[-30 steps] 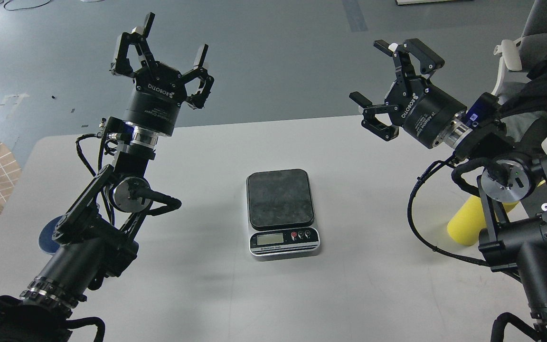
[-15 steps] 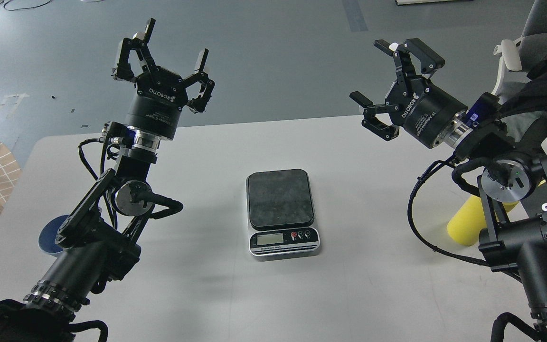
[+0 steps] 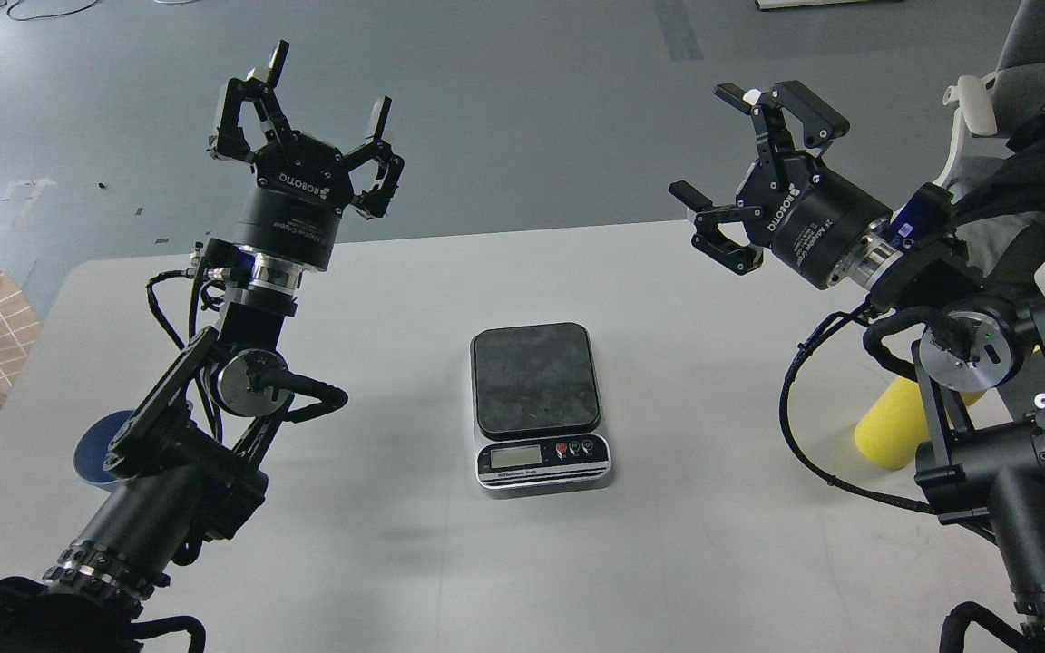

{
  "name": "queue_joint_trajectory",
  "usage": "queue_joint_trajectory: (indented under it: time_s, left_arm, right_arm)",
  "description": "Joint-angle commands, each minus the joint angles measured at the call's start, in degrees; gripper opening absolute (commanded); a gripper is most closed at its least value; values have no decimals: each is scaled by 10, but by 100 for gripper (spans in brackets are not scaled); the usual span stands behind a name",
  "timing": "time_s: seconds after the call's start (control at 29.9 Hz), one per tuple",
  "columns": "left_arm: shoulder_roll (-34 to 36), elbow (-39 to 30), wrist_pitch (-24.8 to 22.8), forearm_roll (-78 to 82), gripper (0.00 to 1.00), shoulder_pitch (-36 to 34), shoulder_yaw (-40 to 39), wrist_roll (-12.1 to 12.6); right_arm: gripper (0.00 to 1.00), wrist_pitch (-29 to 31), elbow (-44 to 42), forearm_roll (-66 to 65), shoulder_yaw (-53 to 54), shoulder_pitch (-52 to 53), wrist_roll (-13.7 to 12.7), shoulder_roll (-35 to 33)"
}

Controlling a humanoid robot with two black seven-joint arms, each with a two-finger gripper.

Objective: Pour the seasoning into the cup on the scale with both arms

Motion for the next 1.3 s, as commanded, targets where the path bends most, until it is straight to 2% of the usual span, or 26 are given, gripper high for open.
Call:
queue_joint_trajectory:
  time_s: [0.0, 1.27]
  left_arm:
    - [3, 0, 0, 0, 99, 0, 2, 1]
    - [8, 0, 0, 3, 99, 5, 10, 6]
  right_arm:
    - [100, 0, -1, 0, 0, 0, 0, 0]
    - [100, 0, -1, 4, 24, 2, 1, 0]
